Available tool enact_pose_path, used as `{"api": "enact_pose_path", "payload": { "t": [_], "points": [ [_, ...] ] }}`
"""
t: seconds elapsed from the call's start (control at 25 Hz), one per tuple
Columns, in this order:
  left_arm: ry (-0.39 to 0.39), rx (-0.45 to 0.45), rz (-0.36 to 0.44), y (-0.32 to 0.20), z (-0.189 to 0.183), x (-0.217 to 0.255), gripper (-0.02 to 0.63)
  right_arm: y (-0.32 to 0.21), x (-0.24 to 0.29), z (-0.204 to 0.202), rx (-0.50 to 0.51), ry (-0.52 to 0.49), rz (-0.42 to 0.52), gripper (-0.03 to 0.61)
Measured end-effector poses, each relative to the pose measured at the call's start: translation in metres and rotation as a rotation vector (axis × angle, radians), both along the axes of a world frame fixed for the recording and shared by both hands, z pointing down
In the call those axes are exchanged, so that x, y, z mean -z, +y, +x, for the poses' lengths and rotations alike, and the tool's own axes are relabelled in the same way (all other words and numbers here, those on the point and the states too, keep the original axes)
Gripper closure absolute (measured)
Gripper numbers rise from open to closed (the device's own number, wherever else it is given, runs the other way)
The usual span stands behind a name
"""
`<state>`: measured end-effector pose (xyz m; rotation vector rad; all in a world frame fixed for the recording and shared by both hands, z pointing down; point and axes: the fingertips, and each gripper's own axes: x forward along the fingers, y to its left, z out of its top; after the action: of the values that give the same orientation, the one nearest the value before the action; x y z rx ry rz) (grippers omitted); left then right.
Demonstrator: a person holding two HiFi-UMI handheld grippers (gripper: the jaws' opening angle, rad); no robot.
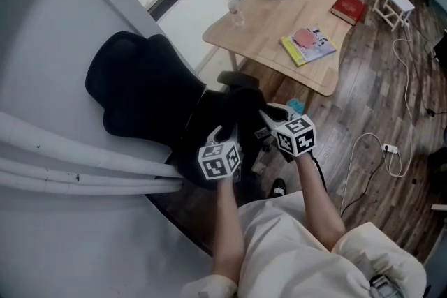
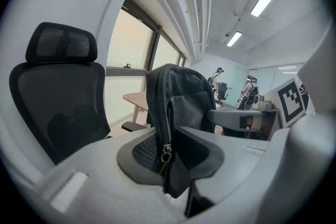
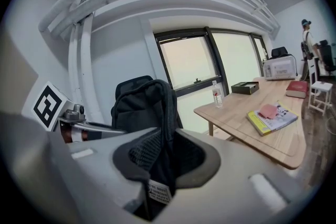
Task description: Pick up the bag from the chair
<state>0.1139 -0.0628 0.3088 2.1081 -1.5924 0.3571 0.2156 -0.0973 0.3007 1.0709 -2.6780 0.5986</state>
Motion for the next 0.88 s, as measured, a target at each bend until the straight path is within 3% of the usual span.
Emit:
{"api": "enact_pose_path", "payload": {
  "t": [0.88],
  "points": [
    [0.007,0.039,-0.001,0.007,-0.0016,-0.0039,0.534,0.0046,-0.0084,-0.0021,0.054,0.04,-0.011,0.499]
  ]
}}
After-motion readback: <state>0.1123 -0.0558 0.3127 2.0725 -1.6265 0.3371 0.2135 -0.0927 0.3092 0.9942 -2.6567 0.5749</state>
